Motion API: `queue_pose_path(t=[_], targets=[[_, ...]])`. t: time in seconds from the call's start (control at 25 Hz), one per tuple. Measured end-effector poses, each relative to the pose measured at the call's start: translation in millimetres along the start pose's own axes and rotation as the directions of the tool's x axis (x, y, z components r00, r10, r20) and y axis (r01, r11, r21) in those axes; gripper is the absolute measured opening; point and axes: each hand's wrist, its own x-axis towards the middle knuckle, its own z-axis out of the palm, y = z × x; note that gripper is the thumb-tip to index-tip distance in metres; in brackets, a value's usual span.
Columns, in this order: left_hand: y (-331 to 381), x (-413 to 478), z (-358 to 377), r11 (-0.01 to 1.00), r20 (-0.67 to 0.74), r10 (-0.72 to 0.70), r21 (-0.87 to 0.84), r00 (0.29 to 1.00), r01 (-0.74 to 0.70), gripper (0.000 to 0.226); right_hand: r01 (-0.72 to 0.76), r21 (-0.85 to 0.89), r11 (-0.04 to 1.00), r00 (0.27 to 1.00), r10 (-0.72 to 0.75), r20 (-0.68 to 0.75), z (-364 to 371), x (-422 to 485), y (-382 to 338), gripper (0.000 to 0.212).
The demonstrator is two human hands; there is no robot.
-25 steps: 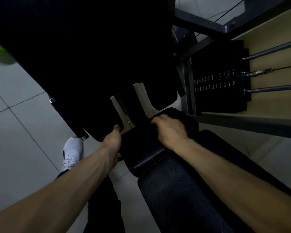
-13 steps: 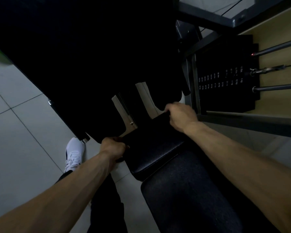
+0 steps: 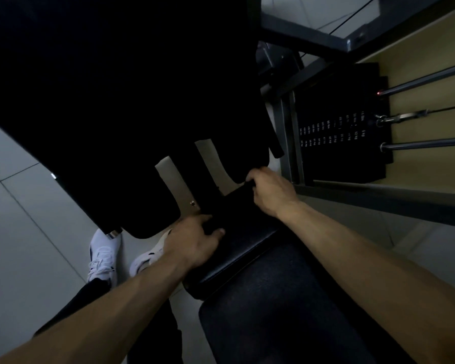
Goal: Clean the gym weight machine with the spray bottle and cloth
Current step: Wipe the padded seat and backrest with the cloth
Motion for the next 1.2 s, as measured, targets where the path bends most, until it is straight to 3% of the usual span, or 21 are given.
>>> queue_pose_path(t=[0.08,0.2,0.32,0.48,0.6,0.68,0.76,0.84,0.92,1.04,1.2], targets=[[24.4,1.6,2.4,0.992,0.117,0.087,-0.105,0.989,-0.075,0.073,-0.139,0.12,0.983,0.989,0.143,-0.024,-4.9,11.5,13.2,0.038],[40.9,6.4,5.8,0.985,0.252,0.168,-0.077,0.953,-0.154,0.1,-0.366,0.475,0.8,0.931,0.317,0.182,-16.7,43.4,34.7,0.039],[38.3,10.5,7.9,0.977,0.252,0.195,0.031,0.948,-0.209,0.102,-0.47,0.667,0.578,0.882,0.286,0.374,-26.2,42.4,58.1,0.04],[36.9,13.0,7.2,0.963,0.22,0.232,0.089,0.947,-0.256,0.099,-0.469,0.683,0.56,0.882,0.263,0.39,-29.6,7.1,80.1,0.035],[38.0,11.8,10.7,0.961,0.199,0.22,0.125,0.955,-0.247,0.095,-0.481,0.603,0.637,0.876,0.321,0.36,-38.5,-29.4,93.1,0.04],[38.4,10.6,12.9,0.956,0.196,0.22,0.154,0.956,-0.251,0.094,-0.458,0.49,0.742,0.885,0.329,0.329,-51.7,-58.6,88.5,0.045],[37.3,8.7,13.6,0.947,0.192,0.225,0.188,0.955,-0.26,0.095,-0.391,0.304,0.869,0.913,0.326,0.244,-62.6,-83.7,70.6,0.047],[30.9,1.6,11.9,0.952,0.166,0.241,0.149,0.956,-0.266,0.092,-0.322,0.011,0.947,0.943,0.319,0.098,-66.2,-100.7,42.0,0.042],[14.3,-8.0,8.5,0.975,0.045,0.223,-0.014,0.974,-0.222,0.074,-0.255,-0.277,0.927,0.967,0.252,-0.047,-59.1,-109.7,9.1,0.033],[-26.3,-23.6,-2.4,0.989,-0.139,0.069,-0.118,0.988,-0.086,0.041,-0.268,-0.422,0.866,0.963,0.231,-0.136,-44.8,-123.3,-27.8,0.039],[-68.2,-50.5,-8.3,0.992,-0.049,-0.013,-0.129,0.999,0.006,0.032,-0.281,-0.417,0.864,0.953,0.2,-0.228,-32.3,-146.9,-62.1,0.039]])
